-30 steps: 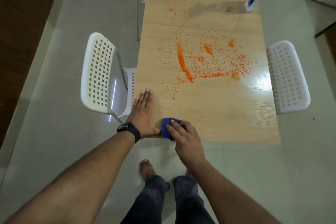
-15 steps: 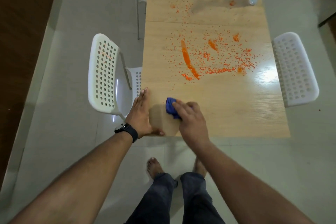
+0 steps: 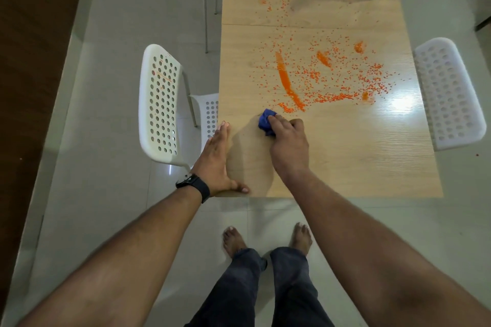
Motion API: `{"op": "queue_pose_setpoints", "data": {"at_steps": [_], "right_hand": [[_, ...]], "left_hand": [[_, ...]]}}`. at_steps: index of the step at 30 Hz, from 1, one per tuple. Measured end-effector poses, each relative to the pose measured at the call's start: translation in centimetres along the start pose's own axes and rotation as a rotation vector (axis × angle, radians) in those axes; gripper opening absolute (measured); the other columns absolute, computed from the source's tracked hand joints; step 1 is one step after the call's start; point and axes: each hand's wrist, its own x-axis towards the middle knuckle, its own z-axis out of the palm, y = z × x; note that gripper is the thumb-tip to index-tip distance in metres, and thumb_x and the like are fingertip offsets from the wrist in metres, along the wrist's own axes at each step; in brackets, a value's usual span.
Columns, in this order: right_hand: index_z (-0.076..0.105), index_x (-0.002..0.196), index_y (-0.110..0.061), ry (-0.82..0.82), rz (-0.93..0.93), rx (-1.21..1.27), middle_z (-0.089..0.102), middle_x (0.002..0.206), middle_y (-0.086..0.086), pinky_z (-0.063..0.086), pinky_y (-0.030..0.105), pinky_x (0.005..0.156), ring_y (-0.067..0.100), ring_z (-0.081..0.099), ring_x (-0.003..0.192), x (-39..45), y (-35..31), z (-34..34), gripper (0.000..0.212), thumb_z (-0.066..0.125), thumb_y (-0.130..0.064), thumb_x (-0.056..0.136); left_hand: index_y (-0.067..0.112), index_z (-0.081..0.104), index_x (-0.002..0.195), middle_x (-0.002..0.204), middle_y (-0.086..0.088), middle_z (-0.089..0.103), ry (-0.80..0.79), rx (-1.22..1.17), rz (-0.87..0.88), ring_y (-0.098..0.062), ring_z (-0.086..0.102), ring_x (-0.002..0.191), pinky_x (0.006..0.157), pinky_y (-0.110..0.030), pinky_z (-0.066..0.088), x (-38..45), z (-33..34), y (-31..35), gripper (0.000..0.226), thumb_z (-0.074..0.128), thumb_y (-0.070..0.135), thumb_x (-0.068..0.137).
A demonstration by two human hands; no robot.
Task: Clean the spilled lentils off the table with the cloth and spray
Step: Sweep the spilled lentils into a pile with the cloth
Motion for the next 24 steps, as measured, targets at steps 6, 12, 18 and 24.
{"op": "queue_pose_setpoints", "data": {"at_steps": [6,12,18,24], "right_hand": [[0.064,0.138,-0.012,-0.036,-0.293,0.032,0.066,0.140,0.006,0.055,0.042,0.084,0.031,0.053,0.107,-7.0,-2.2,1.1,0.057,0.073,-0.010,0.082],[0.061,0.139,-0.012,-0.153,-0.309,-0.077,0.064,0.141,0.008,0.053,0.050,0.093,0.035,0.053,0.113,-1.9,-4.4,2.6,0.075,0.089,-0.024,0.071],[0.055,0.149,-0.019,-0.006,-0.001,-0.052,0.056,0.152,-0.001,0.044,0.039,0.100,0.030,0.044,0.122,7.0,-3.1,0.6,0.056,0.041,-0.001,0.098],[0.060,0.145,-0.015,0.040,-0.114,0.065,0.062,0.146,-0.001,0.052,0.039,0.086,0.028,0.047,0.111,1.0,-2.7,-0.3,0.063,0.056,0.005,0.085]], "left_hand": [[0.017,-0.017,0.164,0.174,0.002,-0.013,0.002,0.006,-0.002,-0.015,-0.004,0.160,0.131,-0.040,0.010,1.5,-1.1,-0.3,0.166,0.098,0.058,0.051],[0.027,-0.025,0.161,0.173,0.008,-0.013,-0.012,-0.007,-0.010,-0.014,-0.005,0.160,0.131,-0.038,0.011,3.2,-1.8,-1.2,0.178,0.094,0.073,0.038],[0.025,-0.025,0.161,0.172,0.008,-0.019,-0.014,-0.021,0.007,-0.015,-0.008,0.160,0.131,-0.042,0.013,4.0,-2.0,-1.4,0.187,0.093,0.081,0.026],[0.033,-0.033,0.156,0.173,0.009,-0.018,-0.046,-0.005,0.037,-0.013,-0.008,0.160,0.131,-0.041,0.012,3.9,-2.5,-2.1,0.187,0.090,0.085,0.025]]}}
